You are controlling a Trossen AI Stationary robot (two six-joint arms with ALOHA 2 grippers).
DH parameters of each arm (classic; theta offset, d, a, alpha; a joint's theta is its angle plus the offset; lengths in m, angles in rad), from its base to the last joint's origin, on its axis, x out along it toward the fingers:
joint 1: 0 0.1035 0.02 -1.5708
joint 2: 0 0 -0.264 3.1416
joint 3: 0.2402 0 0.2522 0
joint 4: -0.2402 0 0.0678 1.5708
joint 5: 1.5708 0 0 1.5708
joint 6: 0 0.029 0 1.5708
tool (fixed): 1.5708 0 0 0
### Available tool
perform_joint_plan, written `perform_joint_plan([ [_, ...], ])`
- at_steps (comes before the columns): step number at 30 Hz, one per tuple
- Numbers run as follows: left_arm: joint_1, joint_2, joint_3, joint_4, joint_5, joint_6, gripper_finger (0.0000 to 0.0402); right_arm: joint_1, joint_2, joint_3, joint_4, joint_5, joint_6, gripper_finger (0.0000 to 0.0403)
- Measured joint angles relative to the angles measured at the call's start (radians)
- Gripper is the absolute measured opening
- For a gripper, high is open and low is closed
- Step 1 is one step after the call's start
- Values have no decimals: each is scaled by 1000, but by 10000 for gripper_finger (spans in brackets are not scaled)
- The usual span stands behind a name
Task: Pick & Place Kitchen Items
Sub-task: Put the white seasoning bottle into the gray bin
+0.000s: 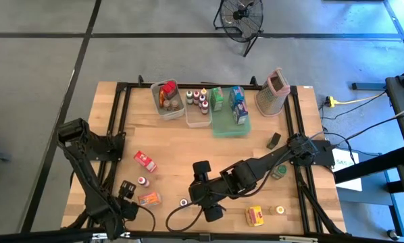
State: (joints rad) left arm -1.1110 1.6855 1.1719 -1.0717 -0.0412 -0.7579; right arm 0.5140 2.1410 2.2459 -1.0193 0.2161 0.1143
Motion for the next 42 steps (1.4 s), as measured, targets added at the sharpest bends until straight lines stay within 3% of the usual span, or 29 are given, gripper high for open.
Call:
perform_joint_plan([
  [8,0,0,-17,8,6,-14,202,0,0,0,0,0,9,261],
  [19,0,0,-17,25,5,-28,204,0,0,0,0,0,9,261],
  [27,8,0,-16,27,12,-206,202,0,0,0,-1,0,9,261],
  [33,7,0,-7,24,55,-236,202,0,0,0,0,0,9,261],
  [37,6,0,55,-22,70,-243,202,0,0,0,0,0,9,261],
  [42,7,0,177,-207,61,-293,202,1,0,0,7,2,7,261],
])
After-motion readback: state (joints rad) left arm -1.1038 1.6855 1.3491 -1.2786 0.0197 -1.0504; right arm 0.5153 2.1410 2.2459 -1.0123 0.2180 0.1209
